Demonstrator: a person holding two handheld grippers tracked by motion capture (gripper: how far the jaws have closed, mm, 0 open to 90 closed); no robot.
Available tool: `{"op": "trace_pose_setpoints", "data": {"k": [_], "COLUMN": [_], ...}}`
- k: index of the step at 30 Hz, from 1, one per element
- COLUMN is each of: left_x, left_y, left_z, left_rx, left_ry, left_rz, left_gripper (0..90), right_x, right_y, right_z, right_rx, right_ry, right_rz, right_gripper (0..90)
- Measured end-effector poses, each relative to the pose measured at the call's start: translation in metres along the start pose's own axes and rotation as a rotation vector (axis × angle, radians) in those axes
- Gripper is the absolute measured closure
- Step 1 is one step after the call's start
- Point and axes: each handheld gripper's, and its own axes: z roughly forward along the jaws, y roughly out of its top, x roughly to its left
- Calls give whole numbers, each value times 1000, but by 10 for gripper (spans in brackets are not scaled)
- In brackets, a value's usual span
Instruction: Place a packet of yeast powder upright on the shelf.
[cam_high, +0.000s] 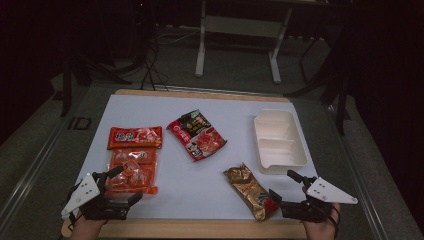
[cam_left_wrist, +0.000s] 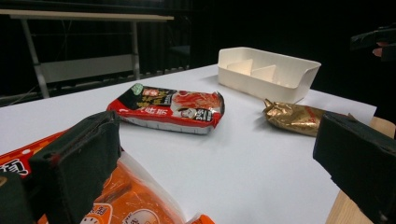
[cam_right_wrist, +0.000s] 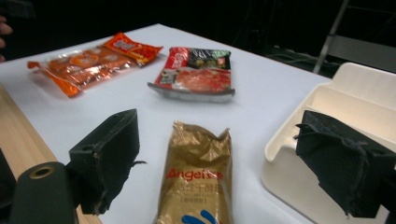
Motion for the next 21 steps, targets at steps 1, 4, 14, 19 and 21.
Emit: {"op": "trace_pose_setpoints", "data": {"k": [1, 4, 14, 19, 21], "left_x": [-1, -2, -4, -4, -4], "left_y": [0, 1, 1, 1, 1], "left_z": [0, -1, 0, 0, 0], "left_rx": [2, -2, 0, -3, 1], "left_ry": [-1, 0, -9, -14, -16], "left_rz": [3, 8, 14, 9, 11], "left_gripper": [14, 14, 14, 14, 15], "right_x": [0, -1, 2, 4, 4], "right_y": [0, 0, -1, 6, 11], "right_z": [-1, -2, 1, 0, -1], "right_rx": [0, 4, 0, -18, -23], "right_ry": [-3, -18, -96, -64, -56], "right_rz": [3, 2, 21, 18, 21], "right_gripper": [131, 131, 137, 137, 136]}}
